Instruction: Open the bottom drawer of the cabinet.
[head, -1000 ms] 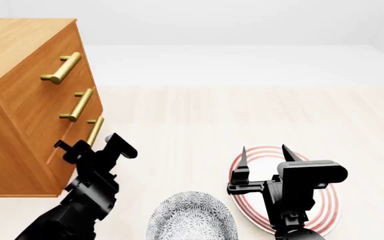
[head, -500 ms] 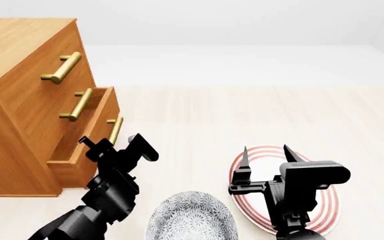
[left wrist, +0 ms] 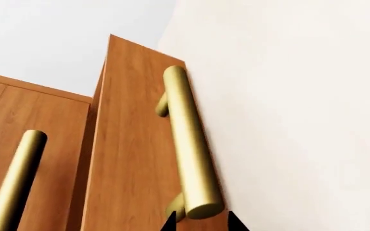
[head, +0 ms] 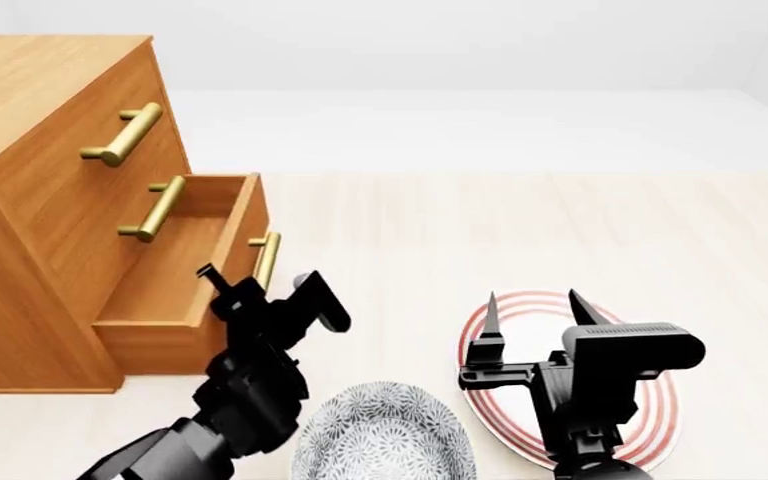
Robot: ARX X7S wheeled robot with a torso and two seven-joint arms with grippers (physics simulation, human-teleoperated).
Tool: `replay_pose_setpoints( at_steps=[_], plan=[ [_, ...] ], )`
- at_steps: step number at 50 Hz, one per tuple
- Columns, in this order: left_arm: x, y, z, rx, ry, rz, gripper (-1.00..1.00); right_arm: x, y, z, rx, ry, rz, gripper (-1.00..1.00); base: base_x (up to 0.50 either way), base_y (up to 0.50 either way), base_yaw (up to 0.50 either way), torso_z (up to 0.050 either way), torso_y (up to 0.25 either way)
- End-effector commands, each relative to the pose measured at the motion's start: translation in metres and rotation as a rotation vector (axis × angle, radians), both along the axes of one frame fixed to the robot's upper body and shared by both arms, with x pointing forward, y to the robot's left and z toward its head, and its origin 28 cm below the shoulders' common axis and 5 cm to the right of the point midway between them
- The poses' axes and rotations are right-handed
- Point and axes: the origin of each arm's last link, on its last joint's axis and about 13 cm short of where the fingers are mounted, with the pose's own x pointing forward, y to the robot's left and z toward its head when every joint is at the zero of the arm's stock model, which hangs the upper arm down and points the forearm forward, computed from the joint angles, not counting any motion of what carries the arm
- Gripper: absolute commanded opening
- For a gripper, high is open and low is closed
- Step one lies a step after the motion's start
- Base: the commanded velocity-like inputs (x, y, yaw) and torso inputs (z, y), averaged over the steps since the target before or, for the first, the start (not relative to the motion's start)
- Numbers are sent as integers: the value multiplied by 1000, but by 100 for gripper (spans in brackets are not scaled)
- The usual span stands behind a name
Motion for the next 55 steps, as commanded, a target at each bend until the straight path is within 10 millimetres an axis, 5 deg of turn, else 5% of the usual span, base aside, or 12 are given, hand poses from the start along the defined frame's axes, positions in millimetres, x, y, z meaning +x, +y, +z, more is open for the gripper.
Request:
replay_pose_setpoints(
  at_steps=[1,8,9,31,43,55],
  plan=[
    [-5,-22,-1,-19,-64,-1,-100,0,0,-1,3,3,0,100,-20,0,6,10,11],
    [-8,-25,1,-25,-62,-32,-100,0,0,0,3,2,0,100,-22,0,6,4,11],
    [-9,-26,2,-35,-53,-41,100,0,0,0,2,1,-1,100,-23,0,7,10,11],
    [-19,-30,21,-59,-80,-98,100,1,0,0,5,1,0,100,0,0,0,0,0],
    [-16,-16,103,-352,-238,-42,100,1,1,-1,8,1,5,100,0,0,0,0,0],
    [11,3,122,-656,-218,120,100,1,2,0,6,1,7,100,0,0,0,0,0]
  ],
)
